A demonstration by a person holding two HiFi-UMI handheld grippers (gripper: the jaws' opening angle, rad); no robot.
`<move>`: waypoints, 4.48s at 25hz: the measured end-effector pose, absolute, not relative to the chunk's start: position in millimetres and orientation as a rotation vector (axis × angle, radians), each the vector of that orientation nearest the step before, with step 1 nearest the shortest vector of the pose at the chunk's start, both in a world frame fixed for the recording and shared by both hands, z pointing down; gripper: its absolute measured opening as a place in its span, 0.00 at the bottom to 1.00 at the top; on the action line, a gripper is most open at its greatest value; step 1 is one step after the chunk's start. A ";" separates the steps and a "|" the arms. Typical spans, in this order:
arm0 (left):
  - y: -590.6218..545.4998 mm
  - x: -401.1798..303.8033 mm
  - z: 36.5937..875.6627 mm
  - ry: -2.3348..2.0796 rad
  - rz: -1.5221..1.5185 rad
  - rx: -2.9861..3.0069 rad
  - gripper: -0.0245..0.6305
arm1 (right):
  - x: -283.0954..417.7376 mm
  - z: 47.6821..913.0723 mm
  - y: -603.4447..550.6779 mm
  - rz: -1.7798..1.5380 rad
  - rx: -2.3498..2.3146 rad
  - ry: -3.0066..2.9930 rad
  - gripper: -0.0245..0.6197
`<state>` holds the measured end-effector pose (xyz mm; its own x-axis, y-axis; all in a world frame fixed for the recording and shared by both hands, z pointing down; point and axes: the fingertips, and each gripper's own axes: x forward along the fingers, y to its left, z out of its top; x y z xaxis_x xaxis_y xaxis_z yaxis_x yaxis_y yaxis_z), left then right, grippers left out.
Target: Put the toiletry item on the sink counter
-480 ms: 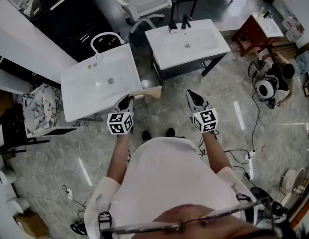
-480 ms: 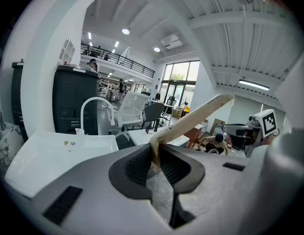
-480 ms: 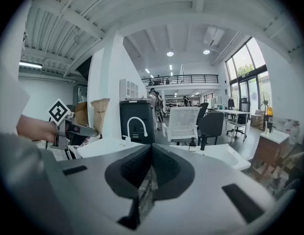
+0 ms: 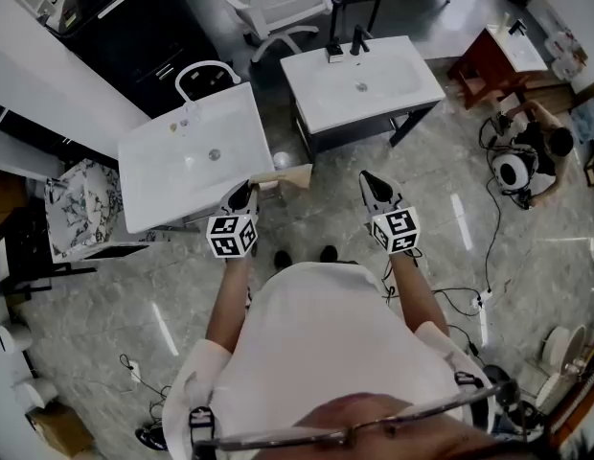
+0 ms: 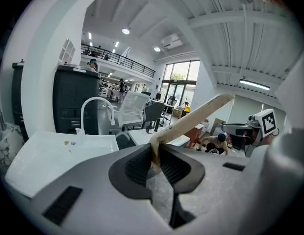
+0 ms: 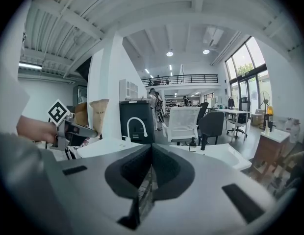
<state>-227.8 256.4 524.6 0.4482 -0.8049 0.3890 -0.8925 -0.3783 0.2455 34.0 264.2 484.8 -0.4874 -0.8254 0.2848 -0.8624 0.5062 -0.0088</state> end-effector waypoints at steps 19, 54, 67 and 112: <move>261.3 -193.7 536.3 -1.485 0.326 2.221 0.11 | 74.8 496.0 253.4 0.260 1.385 -2.524 0.05; 151.8 -145.3 560.6 -1.461 0.338 2.204 0.11 | 117.4 524.4 152.1 0.303 1.338 -2.483 0.05; 30.6 -156.1 571.5 -1.366 0.381 2.232 0.11 | 100.3 523.9 52.5 0.317 1.391 -2.422 0.05; -102.9 -136.8 609.8 -1.471 0.414 1.991 0.11 | 107.1 552.0 -134.3 0.393 1.142 -2.468 0.05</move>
